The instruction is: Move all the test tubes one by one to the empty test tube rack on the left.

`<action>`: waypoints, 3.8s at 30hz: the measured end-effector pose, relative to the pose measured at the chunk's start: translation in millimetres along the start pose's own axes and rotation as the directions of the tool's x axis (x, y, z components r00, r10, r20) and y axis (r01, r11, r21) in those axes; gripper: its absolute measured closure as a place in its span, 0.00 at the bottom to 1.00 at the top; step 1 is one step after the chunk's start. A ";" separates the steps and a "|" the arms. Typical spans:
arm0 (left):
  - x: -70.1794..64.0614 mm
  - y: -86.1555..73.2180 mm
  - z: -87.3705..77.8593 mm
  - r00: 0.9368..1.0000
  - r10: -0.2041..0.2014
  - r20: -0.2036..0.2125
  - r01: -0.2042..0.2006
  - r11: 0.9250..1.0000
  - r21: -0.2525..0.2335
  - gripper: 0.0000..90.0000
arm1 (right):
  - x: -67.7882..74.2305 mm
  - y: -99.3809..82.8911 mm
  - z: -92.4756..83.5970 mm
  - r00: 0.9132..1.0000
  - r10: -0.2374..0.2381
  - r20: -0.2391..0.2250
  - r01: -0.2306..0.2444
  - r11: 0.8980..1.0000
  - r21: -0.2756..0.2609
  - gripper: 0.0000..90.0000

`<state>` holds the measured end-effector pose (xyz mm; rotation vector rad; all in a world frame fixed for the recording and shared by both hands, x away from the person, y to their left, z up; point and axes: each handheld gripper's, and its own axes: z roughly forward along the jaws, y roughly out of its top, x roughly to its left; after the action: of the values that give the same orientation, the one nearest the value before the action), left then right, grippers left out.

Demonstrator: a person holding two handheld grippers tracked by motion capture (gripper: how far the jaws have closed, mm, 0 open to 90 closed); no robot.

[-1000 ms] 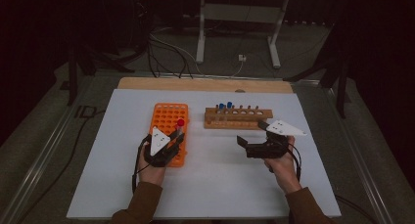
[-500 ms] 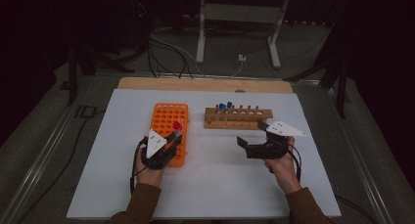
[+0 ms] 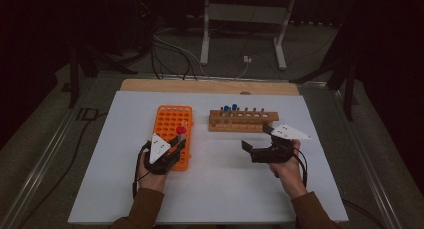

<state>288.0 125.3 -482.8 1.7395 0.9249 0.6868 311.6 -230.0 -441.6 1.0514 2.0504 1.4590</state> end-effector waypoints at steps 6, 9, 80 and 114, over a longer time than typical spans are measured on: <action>1.0 -1.5 -0.9 1.000 -0.007 -0.005 0.007 1.000 -0.007 0.84 | -0.1 -0.7 0.6 1.000 0.000 -0.001 0.000 1.000 0.002 0.00; 1.3 -1.6 1.3 1.000 -0.007 -0.021 0.007 1.000 -0.012 0.84 | -0.2 -1.0 1.0 1.000 -0.001 -0.002 0.001 1.000 0.003 0.00; 26.0 10.2 -22.9 0.989 -0.147 -0.030 0.149 0.985 0.088 0.17 | -13.4 35.6 52.9 0.999 0.000 0.043 -0.002 0.998 0.066 0.09; 34.9 8.1 -27.1 0.980 -0.186 -0.070 0.192 0.978 0.080 0.01 | -33.0 30.2 119.2 0.994 0.006 0.111 -0.016 0.996 0.083 0.84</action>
<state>287.6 166.6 -465.3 1.6859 1.1617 0.5861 425.9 -177.1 -460.5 1.1518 2.0459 1.2991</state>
